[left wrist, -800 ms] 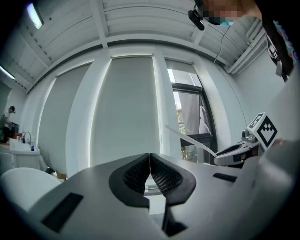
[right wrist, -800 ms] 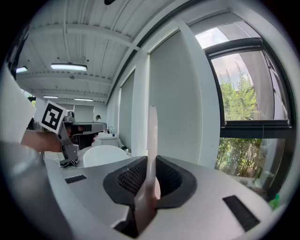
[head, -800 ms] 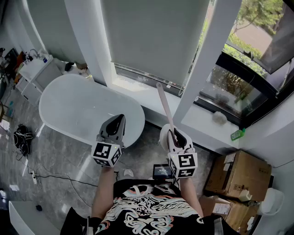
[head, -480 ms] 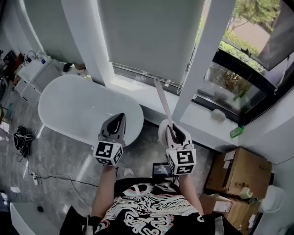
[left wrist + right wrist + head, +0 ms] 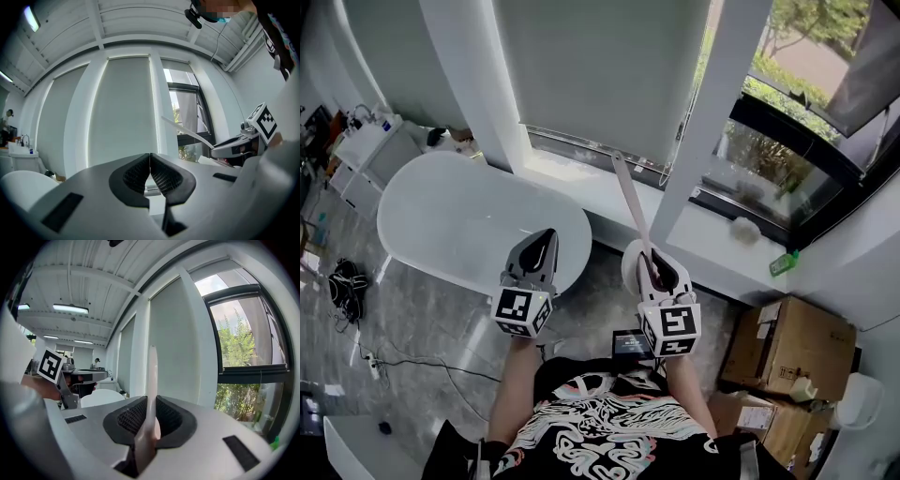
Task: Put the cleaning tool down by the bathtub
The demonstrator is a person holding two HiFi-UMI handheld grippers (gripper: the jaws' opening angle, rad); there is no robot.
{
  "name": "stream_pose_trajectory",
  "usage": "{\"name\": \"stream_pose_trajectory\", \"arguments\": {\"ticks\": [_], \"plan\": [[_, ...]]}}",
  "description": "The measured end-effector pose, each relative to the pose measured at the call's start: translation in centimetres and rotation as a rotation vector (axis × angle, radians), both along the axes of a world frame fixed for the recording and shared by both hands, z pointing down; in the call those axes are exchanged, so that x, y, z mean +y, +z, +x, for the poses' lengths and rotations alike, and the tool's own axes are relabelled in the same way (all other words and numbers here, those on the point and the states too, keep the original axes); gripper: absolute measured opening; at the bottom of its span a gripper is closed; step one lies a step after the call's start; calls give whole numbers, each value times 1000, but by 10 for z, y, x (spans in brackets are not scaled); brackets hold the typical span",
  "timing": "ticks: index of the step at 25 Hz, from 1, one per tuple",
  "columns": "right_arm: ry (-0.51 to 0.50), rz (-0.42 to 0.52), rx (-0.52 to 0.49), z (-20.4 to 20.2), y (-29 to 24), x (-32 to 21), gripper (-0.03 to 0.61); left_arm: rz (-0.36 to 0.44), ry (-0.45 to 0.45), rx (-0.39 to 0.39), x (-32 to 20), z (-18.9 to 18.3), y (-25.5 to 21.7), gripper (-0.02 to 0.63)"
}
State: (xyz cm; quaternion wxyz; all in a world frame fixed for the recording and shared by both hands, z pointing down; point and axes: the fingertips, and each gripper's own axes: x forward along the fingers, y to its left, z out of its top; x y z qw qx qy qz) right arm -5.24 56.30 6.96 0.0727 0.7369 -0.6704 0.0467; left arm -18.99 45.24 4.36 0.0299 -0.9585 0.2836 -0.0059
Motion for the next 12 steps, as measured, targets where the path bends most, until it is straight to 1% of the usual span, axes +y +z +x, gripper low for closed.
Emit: {"name": "stream_pose_trajectory", "arguments": {"ticks": [8, 12], "plan": [[9, -12, -17, 13, 6, -12, 75, -17, 2, -11, -13, 13, 8, 17], [14, -22, -26, 25, 11, -20, 75, -27, 4, -10, -23, 25, 13, 17]]}}
